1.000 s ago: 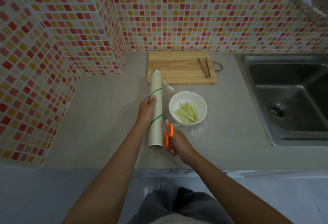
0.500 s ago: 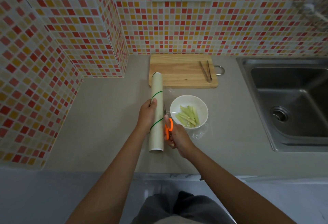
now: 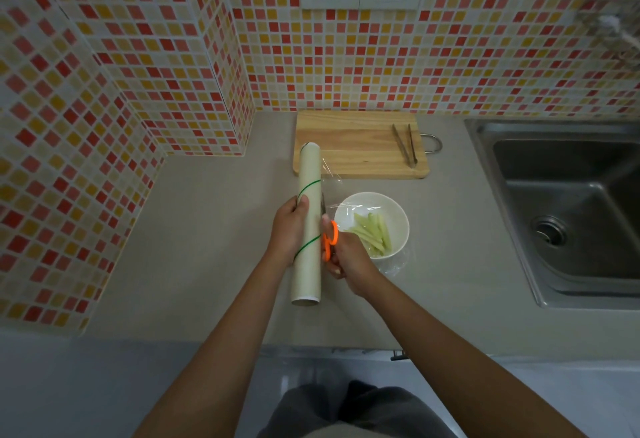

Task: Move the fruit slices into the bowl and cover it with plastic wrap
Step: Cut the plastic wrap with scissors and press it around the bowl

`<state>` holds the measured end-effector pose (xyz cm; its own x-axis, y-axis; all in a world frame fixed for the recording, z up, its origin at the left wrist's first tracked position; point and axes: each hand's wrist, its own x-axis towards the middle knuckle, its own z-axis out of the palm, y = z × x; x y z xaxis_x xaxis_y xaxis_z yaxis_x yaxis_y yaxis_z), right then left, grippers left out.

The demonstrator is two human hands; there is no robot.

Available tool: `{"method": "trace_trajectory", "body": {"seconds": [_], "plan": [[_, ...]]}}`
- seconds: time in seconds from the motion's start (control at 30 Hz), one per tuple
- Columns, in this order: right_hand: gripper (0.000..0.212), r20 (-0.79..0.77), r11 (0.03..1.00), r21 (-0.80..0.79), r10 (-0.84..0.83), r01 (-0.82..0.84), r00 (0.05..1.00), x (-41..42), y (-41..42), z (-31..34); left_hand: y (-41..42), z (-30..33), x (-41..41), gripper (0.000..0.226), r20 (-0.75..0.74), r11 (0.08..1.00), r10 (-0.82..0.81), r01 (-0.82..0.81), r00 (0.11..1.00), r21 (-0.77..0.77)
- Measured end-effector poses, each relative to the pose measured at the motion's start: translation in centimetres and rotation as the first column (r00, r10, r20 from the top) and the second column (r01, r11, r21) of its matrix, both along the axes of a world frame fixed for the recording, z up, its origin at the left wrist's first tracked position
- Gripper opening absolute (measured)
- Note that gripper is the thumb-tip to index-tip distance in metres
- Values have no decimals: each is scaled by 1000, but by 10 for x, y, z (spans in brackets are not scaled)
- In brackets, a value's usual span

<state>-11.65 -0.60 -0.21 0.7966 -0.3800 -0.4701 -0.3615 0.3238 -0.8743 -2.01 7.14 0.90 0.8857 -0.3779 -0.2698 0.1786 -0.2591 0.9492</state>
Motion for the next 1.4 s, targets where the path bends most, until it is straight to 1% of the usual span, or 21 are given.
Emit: {"method": "trace_trajectory", "body": {"seconds": [0.13, 0.3, 0.47, 0.6, 0.7, 1.07, 1.23, 1.4], "plan": [[64, -39, 1000, 5, 2, -2, 999, 9, -4, 4, 0, 1, 0, 32, -5, 1000, -3, 3, 1000, 0], [63, -44, 1000, -16, -13, 12, 999, 18, -10, 5, 0, 4, 0, 33, -19, 1000, 2, -2, 1000, -5], [62, -54, 1000, 13, -26, 27, 998, 26, -16, 11, 0, 5, -1, 32, -34, 1000, -5, 4, 999, -20], [58, -53, 1000, -27, -14, 13, 998, 31, -21, 15, 1, 7, -2, 32, -29, 1000, -1, 1, 1000, -12], [57, -58, 998, -61, -12, 8, 998, 36, -26, 17, 3, 8, -4, 33, -36, 999, -19, 18, 999, -38], [56, -18, 1000, -4, -28, 28, 999, 53, -38, 24, 5, 12, -10, 33, -27, 998, -20, 18, 999, -53], [52, 6, 999, -29, -31, 31, 999, 58, -45, 27, 5, 13, -13, 33, -36, 998, -25, 23, 999, -57], [55, 1, 998, 11, -54, 54, 999, 66, -52, 31, 7, 11, -15, 34, -46, 998, -33, 31, 998, -56]]}}
